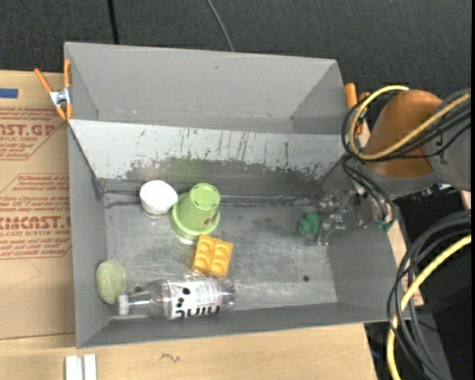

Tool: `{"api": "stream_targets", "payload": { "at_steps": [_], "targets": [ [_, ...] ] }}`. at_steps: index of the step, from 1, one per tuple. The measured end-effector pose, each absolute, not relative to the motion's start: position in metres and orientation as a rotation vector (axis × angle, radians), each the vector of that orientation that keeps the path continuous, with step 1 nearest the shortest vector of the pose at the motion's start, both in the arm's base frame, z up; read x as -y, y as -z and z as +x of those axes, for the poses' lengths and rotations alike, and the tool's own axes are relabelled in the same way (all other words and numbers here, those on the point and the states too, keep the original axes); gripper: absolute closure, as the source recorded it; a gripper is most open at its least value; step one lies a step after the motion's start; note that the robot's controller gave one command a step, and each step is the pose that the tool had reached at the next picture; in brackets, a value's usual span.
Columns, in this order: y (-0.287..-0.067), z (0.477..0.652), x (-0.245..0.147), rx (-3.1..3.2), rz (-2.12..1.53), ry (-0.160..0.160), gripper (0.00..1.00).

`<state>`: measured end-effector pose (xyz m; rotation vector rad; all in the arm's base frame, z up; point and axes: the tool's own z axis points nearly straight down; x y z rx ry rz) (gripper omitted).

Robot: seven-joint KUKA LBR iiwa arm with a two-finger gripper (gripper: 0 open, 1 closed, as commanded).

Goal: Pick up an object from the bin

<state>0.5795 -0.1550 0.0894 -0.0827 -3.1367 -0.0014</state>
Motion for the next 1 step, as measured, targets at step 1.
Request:
{"api": "stream_targets", "payload": {
  "at_steps": [1],
  "targets": [
    [-0.1034,0.5813,0.1553,3.143,-0.082,-0.001,1.00]
  ]
}}
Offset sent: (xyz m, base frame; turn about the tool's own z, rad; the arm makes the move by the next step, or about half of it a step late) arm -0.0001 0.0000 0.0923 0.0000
